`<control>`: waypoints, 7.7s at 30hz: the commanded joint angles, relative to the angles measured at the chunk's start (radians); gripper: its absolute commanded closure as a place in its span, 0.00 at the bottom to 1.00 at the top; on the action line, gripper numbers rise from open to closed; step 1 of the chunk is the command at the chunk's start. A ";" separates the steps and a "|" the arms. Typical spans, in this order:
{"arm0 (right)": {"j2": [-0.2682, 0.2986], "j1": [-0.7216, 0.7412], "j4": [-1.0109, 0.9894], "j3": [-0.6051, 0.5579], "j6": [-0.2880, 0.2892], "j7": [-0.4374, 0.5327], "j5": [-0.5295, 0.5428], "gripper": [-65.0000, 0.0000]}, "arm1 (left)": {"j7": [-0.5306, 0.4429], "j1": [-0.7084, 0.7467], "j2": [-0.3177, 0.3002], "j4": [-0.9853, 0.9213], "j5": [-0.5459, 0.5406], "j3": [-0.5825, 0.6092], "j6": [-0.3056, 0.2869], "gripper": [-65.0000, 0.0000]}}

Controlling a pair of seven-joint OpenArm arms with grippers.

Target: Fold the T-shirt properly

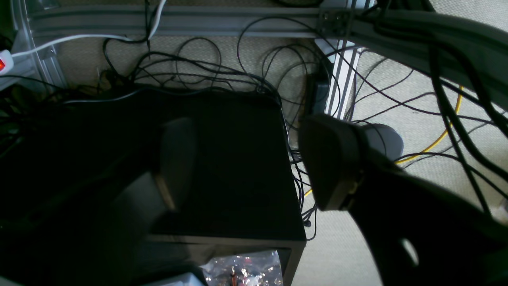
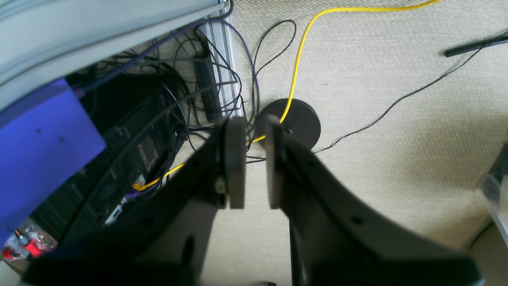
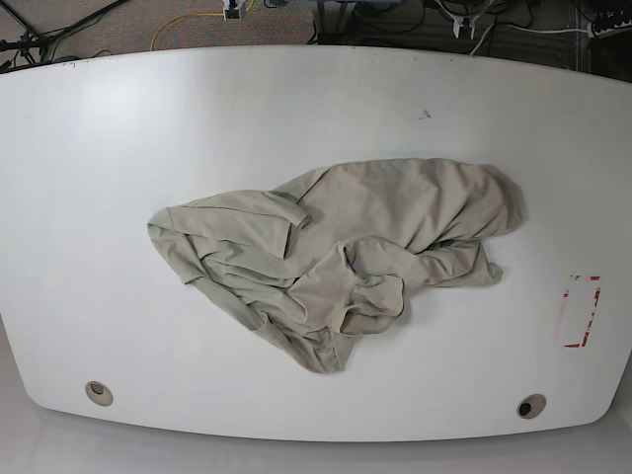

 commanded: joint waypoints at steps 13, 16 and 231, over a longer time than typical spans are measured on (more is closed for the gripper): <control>-0.004 -0.011 0.005 0.005 0.002 0.012 0.004 0.88 | -0.013 -0.001 -0.004 0.002 -0.006 -0.001 0.005 0.38; -0.004 -0.019 0.015 0.005 -0.001 0.029 0.002 0.88 | -0.012 0.001 -0.005 0.003 -0.008 -0.001 0.005 0.37; -0.079 -0.777 1.256 0.014 0.021 0.100 0.028 0.88 | -0.057 0.859 -0.018 1.478 -0.068 -0.062 -0.015 0.35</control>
